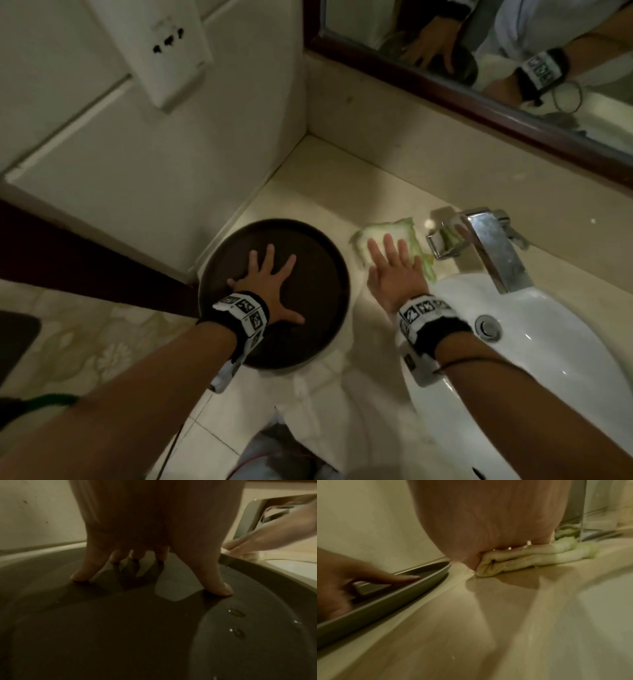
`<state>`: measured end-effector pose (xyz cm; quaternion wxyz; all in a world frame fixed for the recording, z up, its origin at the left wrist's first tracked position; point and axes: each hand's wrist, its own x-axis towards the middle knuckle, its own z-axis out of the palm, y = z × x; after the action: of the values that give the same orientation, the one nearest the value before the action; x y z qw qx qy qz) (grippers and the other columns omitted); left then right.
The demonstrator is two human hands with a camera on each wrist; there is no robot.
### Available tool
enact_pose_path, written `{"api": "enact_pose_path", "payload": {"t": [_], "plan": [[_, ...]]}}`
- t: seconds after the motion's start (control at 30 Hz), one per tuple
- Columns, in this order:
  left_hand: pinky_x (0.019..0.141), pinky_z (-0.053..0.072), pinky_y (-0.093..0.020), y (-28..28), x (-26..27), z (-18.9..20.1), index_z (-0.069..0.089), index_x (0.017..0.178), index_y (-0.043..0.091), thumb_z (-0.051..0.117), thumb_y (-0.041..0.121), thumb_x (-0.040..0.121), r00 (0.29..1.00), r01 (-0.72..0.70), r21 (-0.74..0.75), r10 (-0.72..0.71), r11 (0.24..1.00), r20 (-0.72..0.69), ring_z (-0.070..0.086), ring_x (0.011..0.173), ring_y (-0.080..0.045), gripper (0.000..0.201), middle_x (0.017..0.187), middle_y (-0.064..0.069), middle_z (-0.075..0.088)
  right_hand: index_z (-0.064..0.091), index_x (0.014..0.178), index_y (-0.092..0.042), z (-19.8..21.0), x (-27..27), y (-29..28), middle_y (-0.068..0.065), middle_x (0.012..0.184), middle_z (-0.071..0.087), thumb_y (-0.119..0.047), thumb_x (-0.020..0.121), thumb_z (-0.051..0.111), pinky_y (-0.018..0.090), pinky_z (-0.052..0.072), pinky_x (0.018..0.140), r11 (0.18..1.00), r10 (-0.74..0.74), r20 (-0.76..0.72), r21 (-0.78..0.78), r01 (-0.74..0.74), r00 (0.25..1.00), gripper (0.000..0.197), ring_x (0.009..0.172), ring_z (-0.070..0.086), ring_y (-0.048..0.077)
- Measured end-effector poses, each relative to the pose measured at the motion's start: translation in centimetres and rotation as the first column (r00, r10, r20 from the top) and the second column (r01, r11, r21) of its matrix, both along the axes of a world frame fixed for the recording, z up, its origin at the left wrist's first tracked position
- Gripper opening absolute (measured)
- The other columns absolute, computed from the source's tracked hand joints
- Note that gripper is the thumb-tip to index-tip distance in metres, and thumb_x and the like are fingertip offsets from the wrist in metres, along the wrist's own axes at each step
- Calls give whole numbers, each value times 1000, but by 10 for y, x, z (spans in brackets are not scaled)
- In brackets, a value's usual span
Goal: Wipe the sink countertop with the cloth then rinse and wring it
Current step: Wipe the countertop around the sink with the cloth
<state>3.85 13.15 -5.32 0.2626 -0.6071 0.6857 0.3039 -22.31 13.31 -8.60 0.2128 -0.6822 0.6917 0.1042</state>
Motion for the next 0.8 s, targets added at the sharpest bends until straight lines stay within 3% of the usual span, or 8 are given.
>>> {"api": "enact_pose_path", "payload": {"t": [0.1,0.33,0.5,0.7,0.8], "plan": [[102,20,-76,-2,-5,-1,-15,146,48,72,73,59,998,-57,16,57,998,-5,-23,144,-35,126,155,3,-32,-3,154,-37,2,-7,-38,-2,163,-12,-37,100,24,53,5,118,999,-36,11,35,36,999,60,150,-8,27],[105,15,-75,-9,-2,1,-17,146,49,73,71,60,999,46,49,-45,998,-15,-26,143,-34,126,153,3,-36,-2,154,-36,15,-12,-87,-1,163,-12,-32,99,30,54,3,117,992,-111,33,61,109,993,63,150,-8,29],[105,15,-76,-10,-3,0,-18,145,48,73,72,60,999,48,46,-47,998,-24,-26,143,-34,127,153,3,-37,-5,153,-36,11,1,-73,0,163,-14,-33,100,26,57,2,117,990,-122,-6,69,122,993,62,149,-11,29],[104,16,-76,-8,-1,1,-18,146,48,71,74,60,998,62,36,-61,997,-23,-26,143,-35,126,153,2,-36,-8,153,-37,15,28,-12,-1,161,-21,-28,104,22,57,3,117,981,58,3,183,-57,998,58,148,-16,29],[103,16,-76,-9,-1,-1,-18,146,48,70,75,59,998,61,37,-60,997,-23,-26,143,-35,126,153,2,-37,-9,152,-40,17,21,-14,-2,161,-22,-30,104,23,56,5,117,975,87,10,203,-88,996,58,148,-16,28]]}}
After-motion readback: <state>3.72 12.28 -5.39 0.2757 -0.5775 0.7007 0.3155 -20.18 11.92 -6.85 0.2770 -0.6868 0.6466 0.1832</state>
